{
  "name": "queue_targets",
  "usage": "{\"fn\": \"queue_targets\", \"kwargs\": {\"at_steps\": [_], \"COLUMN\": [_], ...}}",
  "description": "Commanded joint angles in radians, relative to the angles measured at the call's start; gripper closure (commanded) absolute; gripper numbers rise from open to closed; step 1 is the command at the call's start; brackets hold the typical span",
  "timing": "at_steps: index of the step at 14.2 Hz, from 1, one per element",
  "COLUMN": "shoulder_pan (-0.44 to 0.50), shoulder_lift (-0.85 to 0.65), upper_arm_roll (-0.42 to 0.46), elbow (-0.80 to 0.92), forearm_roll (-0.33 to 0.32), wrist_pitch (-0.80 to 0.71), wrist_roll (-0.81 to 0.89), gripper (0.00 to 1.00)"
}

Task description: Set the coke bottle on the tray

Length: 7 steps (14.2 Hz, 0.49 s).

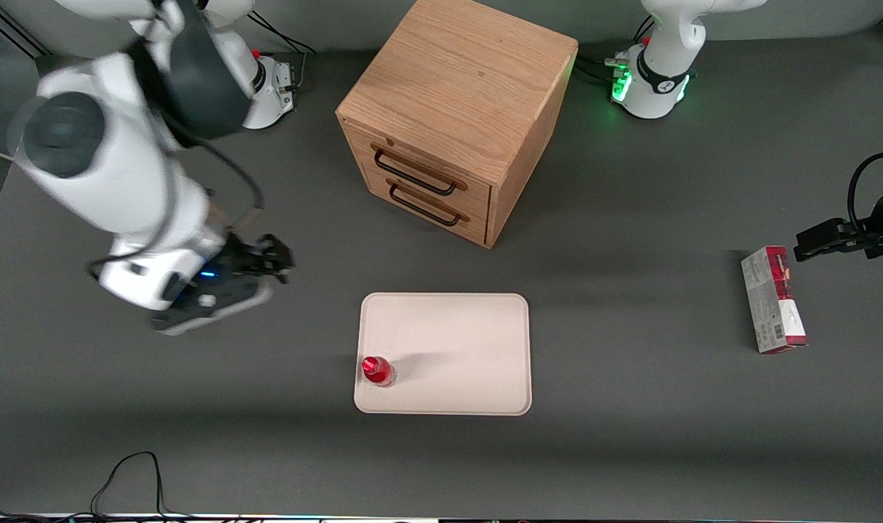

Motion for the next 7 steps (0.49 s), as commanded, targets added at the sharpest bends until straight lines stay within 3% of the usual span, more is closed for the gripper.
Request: {"fn": "queue_targets", "kwargs": {"at_steps": [1,5,7], "shoulder_pan": [-0.1,-0.192,-0.195], "shoulder_lift": [-0.187,-0.293,-0.306], "upper_arm_roll": [-0.003,-0.008,-0.066], "elbow": [-0.238,-0.369,-0.392], "forearm_roll": [0.044,0.038,0.044], "wrist_pitch": [0.061,0.076,0.073], "wrist_roll": [0.002,-0.034,-0.07], "gripper": [0.0,0.0,0.0]}}
